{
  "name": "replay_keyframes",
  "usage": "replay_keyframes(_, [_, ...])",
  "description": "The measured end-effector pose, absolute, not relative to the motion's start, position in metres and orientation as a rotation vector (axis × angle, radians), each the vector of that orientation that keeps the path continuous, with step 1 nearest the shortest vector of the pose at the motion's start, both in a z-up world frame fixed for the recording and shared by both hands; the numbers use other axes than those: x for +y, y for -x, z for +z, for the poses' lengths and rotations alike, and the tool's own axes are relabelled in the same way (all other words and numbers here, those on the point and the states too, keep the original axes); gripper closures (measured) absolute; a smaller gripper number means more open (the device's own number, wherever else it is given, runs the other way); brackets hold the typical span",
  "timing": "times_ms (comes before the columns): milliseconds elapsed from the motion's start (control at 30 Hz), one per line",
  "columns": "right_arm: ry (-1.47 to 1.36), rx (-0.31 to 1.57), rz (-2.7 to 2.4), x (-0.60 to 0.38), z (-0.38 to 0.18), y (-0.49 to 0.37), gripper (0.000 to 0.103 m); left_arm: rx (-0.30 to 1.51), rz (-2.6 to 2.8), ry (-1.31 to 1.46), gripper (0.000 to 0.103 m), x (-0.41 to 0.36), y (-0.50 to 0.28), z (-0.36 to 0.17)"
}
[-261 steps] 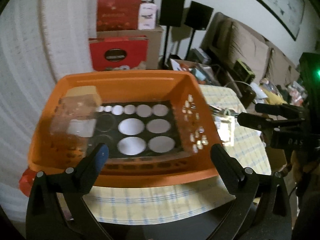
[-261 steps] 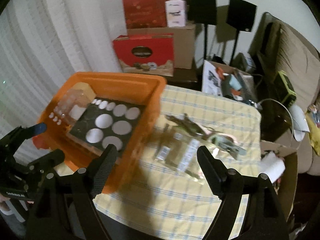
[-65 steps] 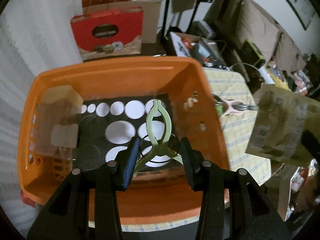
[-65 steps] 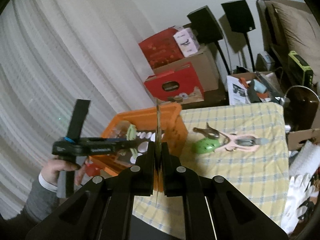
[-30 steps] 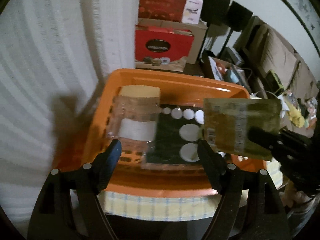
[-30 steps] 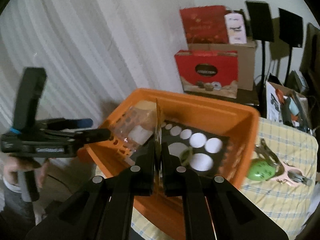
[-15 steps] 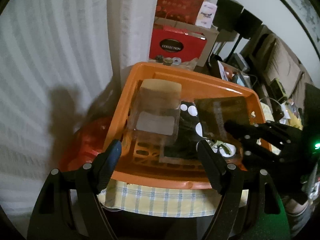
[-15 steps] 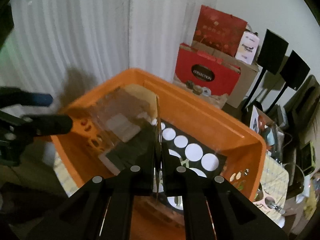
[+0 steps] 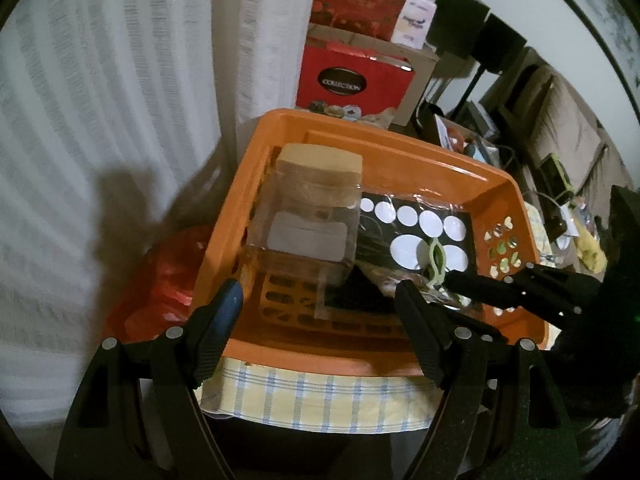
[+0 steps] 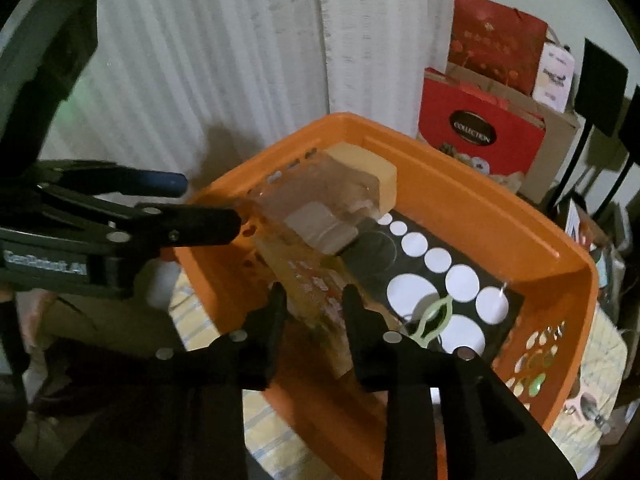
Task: Organize objects
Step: 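Lower the brown paper bag into the basket and open the right gripper, then move the left tool to the green egg while the right grasps the grey clip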
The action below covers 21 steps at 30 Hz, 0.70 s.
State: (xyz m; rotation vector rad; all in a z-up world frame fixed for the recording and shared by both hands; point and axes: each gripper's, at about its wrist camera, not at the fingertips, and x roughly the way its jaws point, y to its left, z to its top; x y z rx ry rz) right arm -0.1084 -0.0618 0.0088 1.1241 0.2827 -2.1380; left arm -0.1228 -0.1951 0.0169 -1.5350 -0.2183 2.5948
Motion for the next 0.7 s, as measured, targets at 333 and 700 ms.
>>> replay_keyframes(333, [-1.125, 0.14, -2.15, -0.016, 0.027, 0.093, 0.056, -0.17, 2.559, 1.529, 0.027, -0.17, 0.119, 0.02])
replay_keyframes(700, [-1.125, 0.088, -2.344, 0.057, 0.049, 0.088, 0.045, -0.121, 2.497, 1.501, 0.027, -0.124, 0.119, 0.022])
